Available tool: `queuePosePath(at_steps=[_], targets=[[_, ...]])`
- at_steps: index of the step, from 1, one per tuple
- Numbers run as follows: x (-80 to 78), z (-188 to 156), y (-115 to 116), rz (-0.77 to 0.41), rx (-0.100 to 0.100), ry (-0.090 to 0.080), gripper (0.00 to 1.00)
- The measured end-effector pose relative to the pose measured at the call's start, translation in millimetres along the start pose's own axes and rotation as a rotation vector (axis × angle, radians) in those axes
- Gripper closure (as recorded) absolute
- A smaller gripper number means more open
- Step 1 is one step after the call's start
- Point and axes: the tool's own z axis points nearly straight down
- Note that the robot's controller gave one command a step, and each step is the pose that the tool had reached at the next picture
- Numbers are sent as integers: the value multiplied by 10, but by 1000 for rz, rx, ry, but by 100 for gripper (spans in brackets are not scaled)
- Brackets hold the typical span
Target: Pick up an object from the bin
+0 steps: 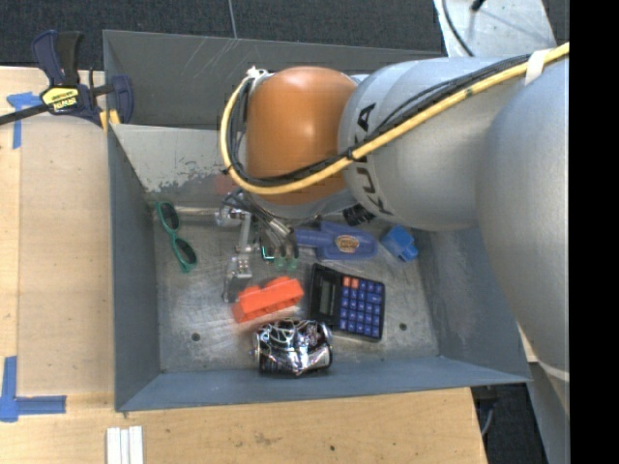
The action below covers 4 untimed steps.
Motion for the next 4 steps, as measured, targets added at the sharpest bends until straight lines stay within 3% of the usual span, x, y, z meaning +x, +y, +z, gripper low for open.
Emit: queuePosePath(at_steps=[1,2,3,4], targets=[[-20,-50,-9,4,-2,-8,0],[84,436,-338,-98,-1,-11,0],[97,431,-724,-254,1,-8,0],[202,519,-632,-160,0,-7,0]])
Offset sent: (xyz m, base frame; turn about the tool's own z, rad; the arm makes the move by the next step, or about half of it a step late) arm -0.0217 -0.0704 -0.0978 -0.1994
